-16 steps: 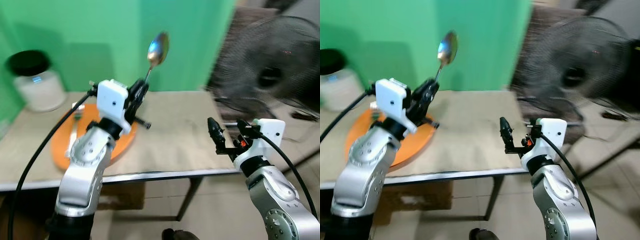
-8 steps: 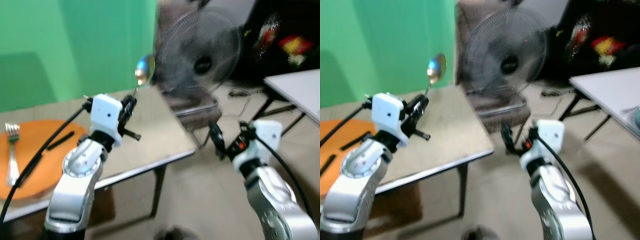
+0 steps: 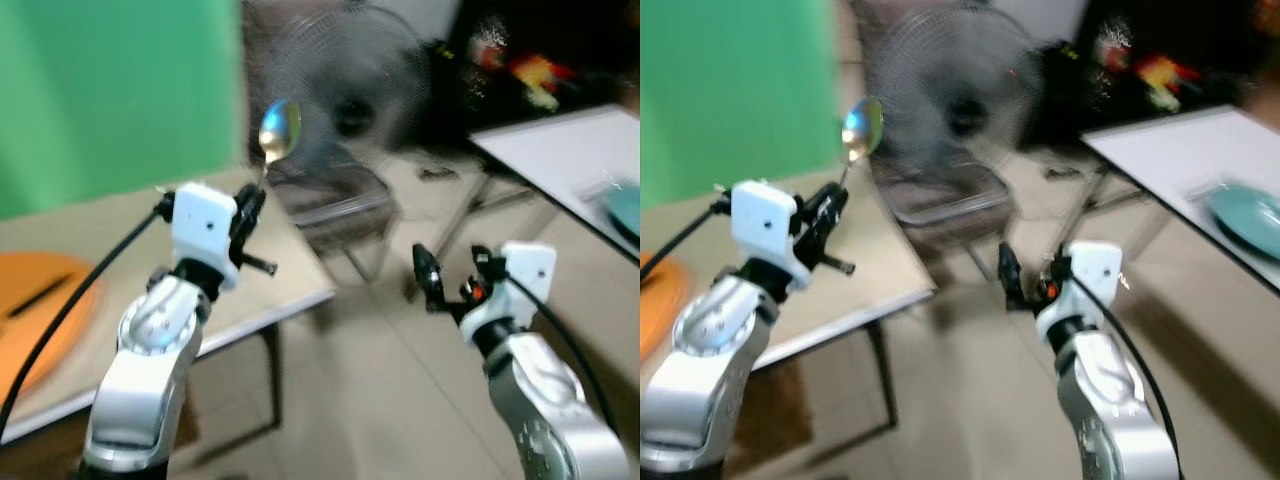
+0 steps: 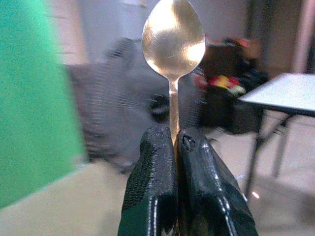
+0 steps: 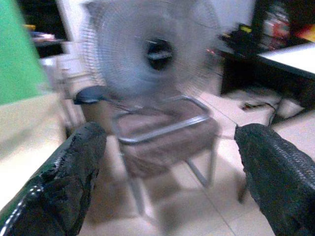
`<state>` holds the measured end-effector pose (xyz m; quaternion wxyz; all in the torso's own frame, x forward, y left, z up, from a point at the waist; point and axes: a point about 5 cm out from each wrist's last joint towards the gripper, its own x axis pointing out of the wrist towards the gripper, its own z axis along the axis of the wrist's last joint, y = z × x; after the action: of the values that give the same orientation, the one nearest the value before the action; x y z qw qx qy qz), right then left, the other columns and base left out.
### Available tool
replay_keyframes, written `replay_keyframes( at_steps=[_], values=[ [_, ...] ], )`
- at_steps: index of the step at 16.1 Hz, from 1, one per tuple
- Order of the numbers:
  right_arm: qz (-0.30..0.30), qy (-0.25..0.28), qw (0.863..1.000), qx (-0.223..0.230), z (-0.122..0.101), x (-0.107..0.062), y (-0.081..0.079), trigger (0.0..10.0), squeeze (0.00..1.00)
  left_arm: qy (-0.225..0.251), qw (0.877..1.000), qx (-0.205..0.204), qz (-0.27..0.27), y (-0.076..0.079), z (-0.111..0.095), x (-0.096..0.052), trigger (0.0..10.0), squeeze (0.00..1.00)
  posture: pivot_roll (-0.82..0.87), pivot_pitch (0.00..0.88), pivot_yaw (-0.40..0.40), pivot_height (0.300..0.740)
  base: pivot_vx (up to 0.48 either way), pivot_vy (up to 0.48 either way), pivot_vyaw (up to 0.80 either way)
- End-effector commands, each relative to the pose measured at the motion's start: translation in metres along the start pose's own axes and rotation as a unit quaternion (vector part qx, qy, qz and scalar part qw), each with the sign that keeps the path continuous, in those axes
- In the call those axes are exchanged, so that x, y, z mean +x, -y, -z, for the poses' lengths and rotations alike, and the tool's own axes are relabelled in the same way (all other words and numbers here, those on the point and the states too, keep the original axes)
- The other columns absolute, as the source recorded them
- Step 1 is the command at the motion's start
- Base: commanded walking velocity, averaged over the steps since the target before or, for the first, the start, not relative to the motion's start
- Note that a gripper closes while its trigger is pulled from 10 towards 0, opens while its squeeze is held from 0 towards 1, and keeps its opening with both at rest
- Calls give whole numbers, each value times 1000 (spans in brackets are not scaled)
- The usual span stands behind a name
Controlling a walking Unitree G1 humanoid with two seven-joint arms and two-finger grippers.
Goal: Setting the table
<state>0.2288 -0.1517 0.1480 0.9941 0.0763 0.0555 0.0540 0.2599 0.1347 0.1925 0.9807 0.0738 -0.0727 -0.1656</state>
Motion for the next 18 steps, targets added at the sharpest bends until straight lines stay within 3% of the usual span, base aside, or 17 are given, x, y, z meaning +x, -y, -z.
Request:
replay_keyframes(
  at_steps=[1, 4, 10, 18],
  values=[
    [19, 2, 1000, -6, -1, -3, 6, 10000, 0, 3, 1000, -2, 15, 6, -2, 2, 10000, 0, 48, 0, -76, 740, 0, 0, -800],
    [38, -1, 999, -10, -1, -6, 12, 10000, 0, 1, 1000, 1, 30, 13, -1, 5, 10000, 0, 41, 0, -73, 740, 0, 0, -800],
    [57, -11, 998, -28, 3, -9, 17, 10000, 0, -13, 1000, 7, 1, 8, 9, 3, 10000, 0, 33, 0, -78, 740, 0, 0, -800],
    [72, -9, 997, -37, 3, -6, 21, 10000, 0, -16, 1000, 7, 6, 8, 12, 2, 10000, 0, 35, 0, -76, 740, 0, 0, -800]
  ],
)
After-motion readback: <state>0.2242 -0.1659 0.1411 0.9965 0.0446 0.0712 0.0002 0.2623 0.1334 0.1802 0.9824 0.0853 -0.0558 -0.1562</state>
